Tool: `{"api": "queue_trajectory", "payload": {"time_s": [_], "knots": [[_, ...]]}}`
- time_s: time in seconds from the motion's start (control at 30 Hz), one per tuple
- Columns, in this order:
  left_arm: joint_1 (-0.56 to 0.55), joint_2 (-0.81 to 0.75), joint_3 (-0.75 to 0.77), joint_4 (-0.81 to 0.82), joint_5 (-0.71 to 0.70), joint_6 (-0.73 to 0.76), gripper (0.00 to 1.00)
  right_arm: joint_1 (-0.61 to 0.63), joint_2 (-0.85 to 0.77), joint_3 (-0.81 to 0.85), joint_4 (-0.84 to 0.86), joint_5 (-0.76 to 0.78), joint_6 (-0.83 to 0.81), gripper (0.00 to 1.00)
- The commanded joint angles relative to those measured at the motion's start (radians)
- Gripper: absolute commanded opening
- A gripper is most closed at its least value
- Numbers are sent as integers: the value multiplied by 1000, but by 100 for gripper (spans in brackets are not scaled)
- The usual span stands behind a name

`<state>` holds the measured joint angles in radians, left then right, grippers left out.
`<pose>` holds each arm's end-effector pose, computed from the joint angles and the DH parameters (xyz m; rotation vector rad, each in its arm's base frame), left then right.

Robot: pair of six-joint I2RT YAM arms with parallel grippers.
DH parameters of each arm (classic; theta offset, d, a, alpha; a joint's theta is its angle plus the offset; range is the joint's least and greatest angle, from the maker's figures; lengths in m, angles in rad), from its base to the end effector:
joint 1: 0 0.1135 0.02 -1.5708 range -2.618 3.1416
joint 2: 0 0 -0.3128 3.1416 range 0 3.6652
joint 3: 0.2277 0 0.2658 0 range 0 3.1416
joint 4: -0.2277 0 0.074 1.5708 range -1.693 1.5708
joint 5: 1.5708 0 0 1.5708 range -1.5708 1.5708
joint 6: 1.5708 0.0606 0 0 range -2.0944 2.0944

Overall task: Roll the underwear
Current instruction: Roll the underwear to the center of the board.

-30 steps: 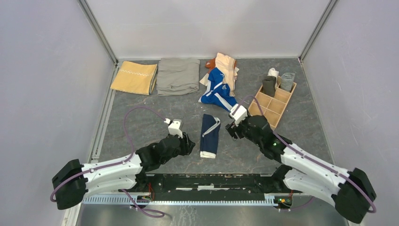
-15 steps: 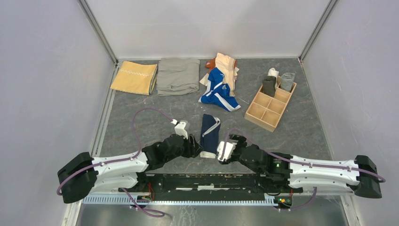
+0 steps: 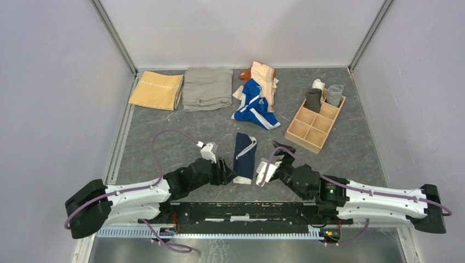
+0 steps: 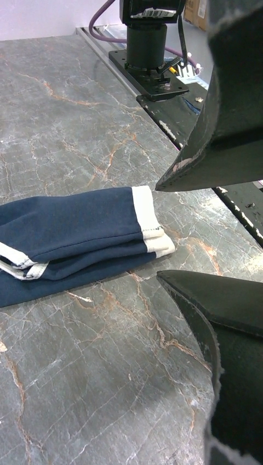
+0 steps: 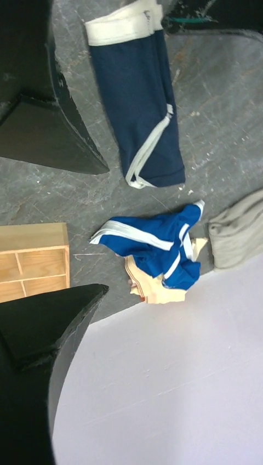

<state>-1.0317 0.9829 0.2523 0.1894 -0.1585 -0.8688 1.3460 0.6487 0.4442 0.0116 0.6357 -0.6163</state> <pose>0.1079 -0.1617 0.1767 0.0826 2.2575 -0.9344 0.0701 0.1450 0.2851 -1.1334 1.3013 -0.0225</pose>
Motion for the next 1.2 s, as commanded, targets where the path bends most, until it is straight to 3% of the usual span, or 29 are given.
{"api": "queue_trajectory", "payload": {"time_s": [0.0,0.17,0.27,0.53,0.97,1.17], "knots": [[3,-5,7,2,-19,-34,61,23,124,43,-55,-50,-41,78],[3,14,17,-12,-21,-29,62,191,206,-134,182,21,-253,79],[3,33,26,-12,-19,-29,63,193,185,-194,261,-89,-263,81],[3,140,48,41,24,-26,62,186,238,-251,267,-267,-258,84],[3,138,65,53,6,-31,62,83,319,-278,300,-359,-270,84],[3,226,109,39,30,-13,60,57,334,-251,280,-390,-273,83]]}}
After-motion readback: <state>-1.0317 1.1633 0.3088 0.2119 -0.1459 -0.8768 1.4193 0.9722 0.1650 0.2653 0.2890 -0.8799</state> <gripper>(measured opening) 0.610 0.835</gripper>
